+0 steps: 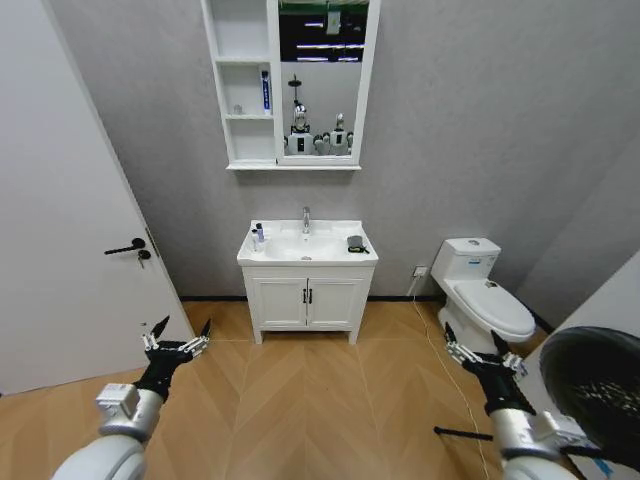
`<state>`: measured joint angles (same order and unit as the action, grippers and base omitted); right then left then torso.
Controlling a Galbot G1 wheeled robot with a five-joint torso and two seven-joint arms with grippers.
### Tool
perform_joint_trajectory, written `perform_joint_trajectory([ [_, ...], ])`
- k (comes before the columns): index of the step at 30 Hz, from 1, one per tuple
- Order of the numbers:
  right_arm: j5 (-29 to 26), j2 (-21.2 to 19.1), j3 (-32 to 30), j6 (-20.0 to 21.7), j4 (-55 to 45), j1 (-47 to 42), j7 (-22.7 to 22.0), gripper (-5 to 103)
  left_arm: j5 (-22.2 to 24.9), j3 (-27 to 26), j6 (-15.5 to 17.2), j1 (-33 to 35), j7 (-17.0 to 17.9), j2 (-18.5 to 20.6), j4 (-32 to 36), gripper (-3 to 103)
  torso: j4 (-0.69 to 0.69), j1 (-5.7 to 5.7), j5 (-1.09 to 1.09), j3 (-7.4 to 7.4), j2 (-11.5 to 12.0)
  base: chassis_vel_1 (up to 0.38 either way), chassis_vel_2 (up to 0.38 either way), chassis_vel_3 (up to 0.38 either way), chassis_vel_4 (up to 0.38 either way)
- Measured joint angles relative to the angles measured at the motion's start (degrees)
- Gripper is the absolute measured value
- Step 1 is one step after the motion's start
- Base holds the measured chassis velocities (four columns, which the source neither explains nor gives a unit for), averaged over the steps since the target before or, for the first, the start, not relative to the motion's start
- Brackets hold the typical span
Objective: Move facial cleanser and shampoo from washbasin to cabinet, then wipe washbasin with towel.
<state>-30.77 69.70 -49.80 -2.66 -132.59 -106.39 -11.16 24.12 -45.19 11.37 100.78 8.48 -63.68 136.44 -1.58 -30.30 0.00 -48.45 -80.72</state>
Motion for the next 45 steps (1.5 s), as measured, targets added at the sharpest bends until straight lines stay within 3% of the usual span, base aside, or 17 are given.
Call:
perform_joint_trajectory([
  [45,1.1,1.6,1.5,-0.1,-2.1,-2.2,-0.4,100,-0.4,1.9,0.0,-0.4,0.1,-2.1,-0.7,100,0.0,0.01,0.0,0.0,0.0,-0.027,0.026,0.028,-0.027],
])
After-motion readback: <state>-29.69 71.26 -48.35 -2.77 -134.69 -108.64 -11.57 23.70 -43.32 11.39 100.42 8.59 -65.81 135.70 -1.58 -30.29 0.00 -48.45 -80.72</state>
